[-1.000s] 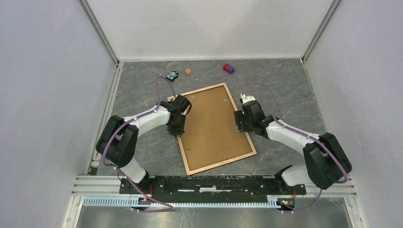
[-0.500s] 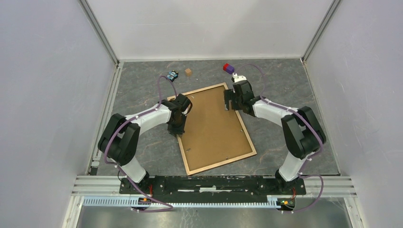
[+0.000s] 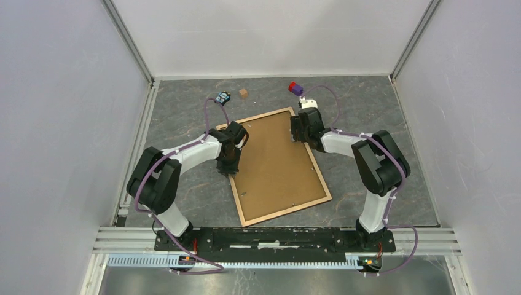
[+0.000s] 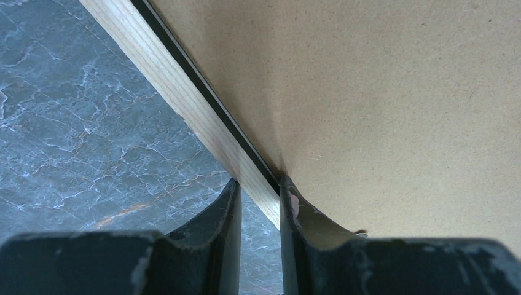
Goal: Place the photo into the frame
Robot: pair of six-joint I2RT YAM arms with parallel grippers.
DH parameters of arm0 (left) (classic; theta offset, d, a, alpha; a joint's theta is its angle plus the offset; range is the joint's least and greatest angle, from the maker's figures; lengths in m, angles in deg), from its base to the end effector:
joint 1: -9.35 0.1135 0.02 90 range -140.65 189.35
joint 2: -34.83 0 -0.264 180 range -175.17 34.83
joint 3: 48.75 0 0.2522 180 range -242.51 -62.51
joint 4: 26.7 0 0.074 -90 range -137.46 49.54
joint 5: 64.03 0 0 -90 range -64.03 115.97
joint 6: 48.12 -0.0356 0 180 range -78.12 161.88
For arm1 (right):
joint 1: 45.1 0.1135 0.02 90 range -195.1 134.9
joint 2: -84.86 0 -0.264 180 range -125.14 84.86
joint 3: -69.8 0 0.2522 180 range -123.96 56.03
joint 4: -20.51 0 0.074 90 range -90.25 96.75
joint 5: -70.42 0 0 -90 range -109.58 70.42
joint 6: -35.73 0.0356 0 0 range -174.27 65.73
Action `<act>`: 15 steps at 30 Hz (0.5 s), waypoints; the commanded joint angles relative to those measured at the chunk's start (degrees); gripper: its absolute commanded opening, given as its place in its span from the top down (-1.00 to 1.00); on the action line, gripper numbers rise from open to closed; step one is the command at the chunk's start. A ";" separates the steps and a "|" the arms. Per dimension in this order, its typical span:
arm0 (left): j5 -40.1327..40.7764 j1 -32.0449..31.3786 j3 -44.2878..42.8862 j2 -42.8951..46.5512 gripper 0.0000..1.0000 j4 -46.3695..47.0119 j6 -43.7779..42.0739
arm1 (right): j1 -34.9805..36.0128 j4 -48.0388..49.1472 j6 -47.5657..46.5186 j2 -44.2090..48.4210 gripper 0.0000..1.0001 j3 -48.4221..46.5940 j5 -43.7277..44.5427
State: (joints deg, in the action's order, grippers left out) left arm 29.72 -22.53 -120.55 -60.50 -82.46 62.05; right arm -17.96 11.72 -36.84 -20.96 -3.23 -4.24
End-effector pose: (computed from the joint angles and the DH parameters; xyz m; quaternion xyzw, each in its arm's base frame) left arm 0.2527 -0.1544 0.1681 0.0985 0.9902 -0.0117 0.0981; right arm 0.3469 0.1673 0.1590 -0.0220 0.9053 0.0415 0.4222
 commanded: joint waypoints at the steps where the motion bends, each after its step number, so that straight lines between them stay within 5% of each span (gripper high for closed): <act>1: -3.92 -1.26 0.39 -2.46 0.95 -1.94 -4.78 | -0.21 4.85 0.00 -1.96 -0.41 -0.39 1.66; 15: -4.25 -1.29 0.30 -2.50 0.96 -1.89 -4.77 | -0.07 3.02 -0.45 -7.40 -0.39 -5.30 0.46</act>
State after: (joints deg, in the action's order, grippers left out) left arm 29.70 -22.53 -120.97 -60.87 -82.87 62.00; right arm -17.96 15.96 -36.60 -26.53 -7.12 -4.14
